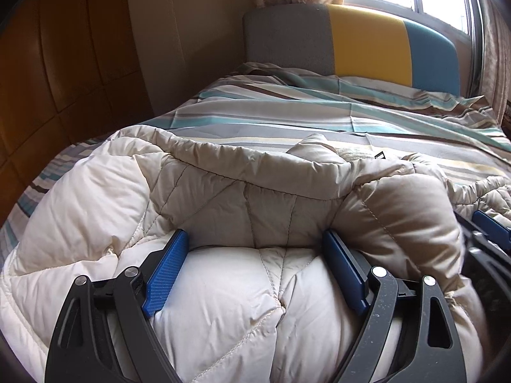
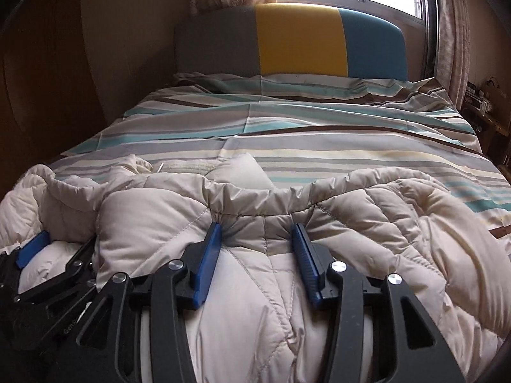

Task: Fold large clothes

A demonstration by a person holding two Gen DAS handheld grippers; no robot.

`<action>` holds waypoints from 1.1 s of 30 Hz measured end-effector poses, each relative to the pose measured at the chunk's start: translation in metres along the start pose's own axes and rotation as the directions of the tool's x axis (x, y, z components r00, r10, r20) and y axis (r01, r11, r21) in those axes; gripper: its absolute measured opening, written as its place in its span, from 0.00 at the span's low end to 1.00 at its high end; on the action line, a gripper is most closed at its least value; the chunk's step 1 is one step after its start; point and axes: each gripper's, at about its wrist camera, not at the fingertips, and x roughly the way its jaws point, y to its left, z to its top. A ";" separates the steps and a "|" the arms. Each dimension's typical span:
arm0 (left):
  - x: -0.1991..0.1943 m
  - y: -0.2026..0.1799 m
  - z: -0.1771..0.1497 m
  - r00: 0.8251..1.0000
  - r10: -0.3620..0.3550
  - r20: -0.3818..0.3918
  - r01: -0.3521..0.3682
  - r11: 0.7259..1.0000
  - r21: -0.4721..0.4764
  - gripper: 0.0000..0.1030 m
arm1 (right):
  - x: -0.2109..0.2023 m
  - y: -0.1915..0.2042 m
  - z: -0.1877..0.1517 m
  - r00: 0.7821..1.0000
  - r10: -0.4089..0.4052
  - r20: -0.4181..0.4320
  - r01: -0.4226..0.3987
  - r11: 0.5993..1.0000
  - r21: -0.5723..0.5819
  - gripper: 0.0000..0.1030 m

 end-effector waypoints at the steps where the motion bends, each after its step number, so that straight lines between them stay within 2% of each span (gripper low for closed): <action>1: 0.000 0.000 0.000 1.000 0.000 -0.001 0.000 1.000 0.001 0.83 | 0.000 0.001 -0.001 1.000 -0.007 0.006 0.007 1.000 -0.005 0.44; 6: 0.000 0.002 0.001 1.000 0.001 -0.013 -0.001 1.000 0.001 0.85 | 0.002 -0.004 -0.004 1.000 0.000 0.017 0.000 1.000 0.005 0.45; 10: -0.006 0.008 0.005 0.996 -0.015 -0.084 0.013 1.000 -0.017 0.86 | 0.000 -0.005 -0.004 1.000 0.004 0.017 -0.004 1.000 0.008 0.45; 13: -0.019 0.014 0.015 0.994 -0.041 -0.097 0.034 0.997 -0.074 0.86 | -0.001 -0.004 -0.004 1.000 0.006 0.018 -0.006 1.000 0.011 0.45; 14: -0.022 0.018 0.019 0.995 -0.047 -0.091 0.036 0.992 -0.122 0.86 | -0.001 -0.005 -0.004 1.000 0.007 0.019 -0.007 1.000 0.012 0.45; 17: -0.019 0.019 0.023 0.994 -0.044 -0.101 0.024 0.982 -0.190 0.86 | -0.002 -0.006 -0.004 1.000 0.009 0.021 -0.009 1.000 0.015 0.45; 19: -0.007 0.012 0.021 0.993 -0.006 -0.120 -0.012 0.988 -0.153 0.89 | -0.003 -0.007 -0.004 1.000 0.011 0.023 -0.012 1.000 0.017 0.45; 21: -0.001 0.005 0.013 0.996 0.034 -0.079 -0.042 0.994 -0.098 0.93 | -0.004 -0.007 -0.004 1.000 0.013 0.024 -0.013 1.000 0.019 0.45; 25: 0.001 0.002 0.005 0.998 0.050 -0.040 -0.054 0.995 -0.090 0.94 | -0.003 -0.006 -0.005 0.999 0.007 0.031 -0.007 1.000 0.013 0.45; 28: 0.004 -0.006 0.005 0.995 0.092 -0.044 -0.094 0.994 -0.054 0.95 | -0.002 -0.004 -0.005 1.000 -0.003 0.029 0.003 1.000 0.007 0.45; 33: 0.002 0.000 0.010 0.994 0.065 -0.082 -0.070 0.996 -0.062 0.96 | -0.002 -0.004 -0.004 1.000 0.002 0.023 -0.002 1.000 0.011 0.46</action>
